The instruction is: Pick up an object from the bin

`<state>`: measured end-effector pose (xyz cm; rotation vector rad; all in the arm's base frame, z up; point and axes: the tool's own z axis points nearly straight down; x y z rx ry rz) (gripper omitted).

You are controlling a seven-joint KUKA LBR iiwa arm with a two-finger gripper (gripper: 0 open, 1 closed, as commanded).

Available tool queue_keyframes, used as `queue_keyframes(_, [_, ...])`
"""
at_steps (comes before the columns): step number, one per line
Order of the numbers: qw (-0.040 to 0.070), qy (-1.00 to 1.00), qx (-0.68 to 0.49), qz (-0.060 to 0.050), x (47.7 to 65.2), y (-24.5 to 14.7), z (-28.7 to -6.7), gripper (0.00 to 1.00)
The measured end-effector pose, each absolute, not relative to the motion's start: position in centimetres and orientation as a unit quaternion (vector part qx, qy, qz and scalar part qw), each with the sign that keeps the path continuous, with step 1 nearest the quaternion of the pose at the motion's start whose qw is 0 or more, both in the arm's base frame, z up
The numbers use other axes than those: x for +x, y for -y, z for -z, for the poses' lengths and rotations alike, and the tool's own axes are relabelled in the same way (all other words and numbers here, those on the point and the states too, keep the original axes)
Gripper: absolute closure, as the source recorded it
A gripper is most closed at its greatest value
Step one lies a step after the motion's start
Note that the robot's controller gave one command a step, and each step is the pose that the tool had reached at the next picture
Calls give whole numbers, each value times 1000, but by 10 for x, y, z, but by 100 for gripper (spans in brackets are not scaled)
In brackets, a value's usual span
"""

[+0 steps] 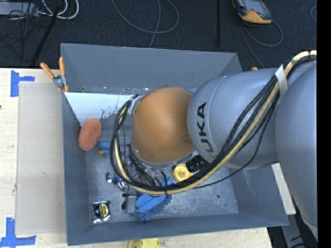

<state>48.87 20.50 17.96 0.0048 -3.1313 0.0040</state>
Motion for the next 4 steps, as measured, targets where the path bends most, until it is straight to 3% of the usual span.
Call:
queue_keyframes(1, [1, 1000, -1, 0, 491, -204, -184, 0])
queue_keyframes(2, [-2, 1000, -21, 1, 504, -172, -133, 0])
queue_keyframes(3, [3, 1000, -30, -1, 505, -144, -80, 0])
queue_keyframes(4, [-1, 996, -89, 2, 510, -125, -71, 100])
